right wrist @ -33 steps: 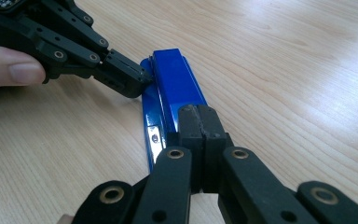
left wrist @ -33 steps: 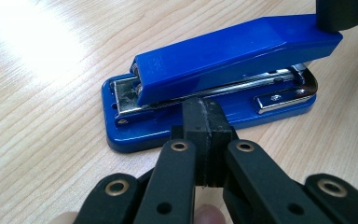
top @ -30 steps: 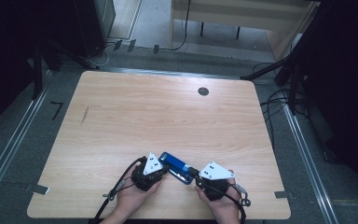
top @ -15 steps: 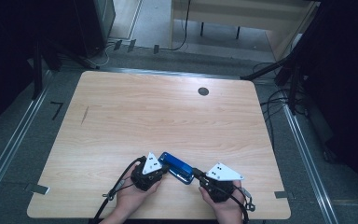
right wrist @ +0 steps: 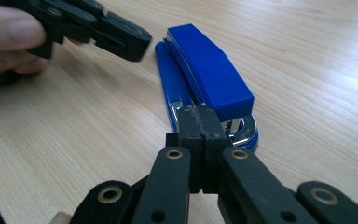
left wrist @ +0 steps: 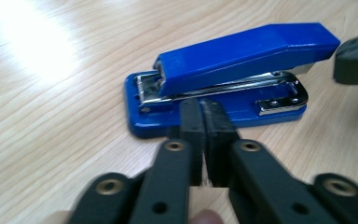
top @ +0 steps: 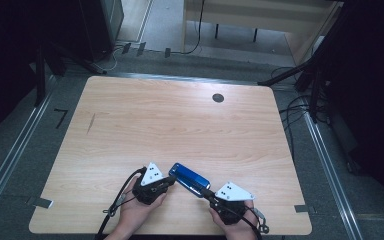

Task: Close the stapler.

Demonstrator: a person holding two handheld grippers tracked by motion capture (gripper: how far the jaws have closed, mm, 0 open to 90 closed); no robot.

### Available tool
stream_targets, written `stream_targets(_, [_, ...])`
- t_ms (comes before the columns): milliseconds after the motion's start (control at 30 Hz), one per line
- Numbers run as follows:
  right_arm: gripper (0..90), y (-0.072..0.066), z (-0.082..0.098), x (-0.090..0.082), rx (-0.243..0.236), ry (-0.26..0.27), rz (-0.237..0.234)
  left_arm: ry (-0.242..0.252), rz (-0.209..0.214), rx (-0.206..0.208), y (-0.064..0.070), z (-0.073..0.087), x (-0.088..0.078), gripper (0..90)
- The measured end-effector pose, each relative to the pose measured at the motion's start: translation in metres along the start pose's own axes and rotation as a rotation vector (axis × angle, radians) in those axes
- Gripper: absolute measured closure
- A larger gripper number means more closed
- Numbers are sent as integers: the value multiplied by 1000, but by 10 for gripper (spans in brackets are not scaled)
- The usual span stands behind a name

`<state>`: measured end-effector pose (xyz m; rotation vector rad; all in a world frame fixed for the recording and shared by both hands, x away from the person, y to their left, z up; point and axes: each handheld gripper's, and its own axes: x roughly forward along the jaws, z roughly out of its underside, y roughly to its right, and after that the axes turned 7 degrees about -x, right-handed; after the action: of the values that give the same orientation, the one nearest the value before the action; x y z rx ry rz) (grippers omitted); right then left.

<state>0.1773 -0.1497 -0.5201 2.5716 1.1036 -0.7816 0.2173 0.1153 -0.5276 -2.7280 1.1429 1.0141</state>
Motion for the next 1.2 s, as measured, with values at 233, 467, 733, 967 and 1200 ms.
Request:
stream_targets(233, [900,-1,2,5,-6,-11,-4,47,-34,-33,-12,12,-30,698])
stream_targets(467, [900,2,3,6,-10,-13,-1,105,-103,-87,-46,19,-73,392])
stream_targets(733, [900,10,5,11,5,-13,7,140,-177,-144,-80,41,-109,259])
stream_targets(967, [900,13,5,17,-3,-30,16,170,-250,-206,-103,51,-132,214])
stream_targets(1200, [900,23,6,18,21,-15,24,198,-301,-250,-117,55,-144,196])
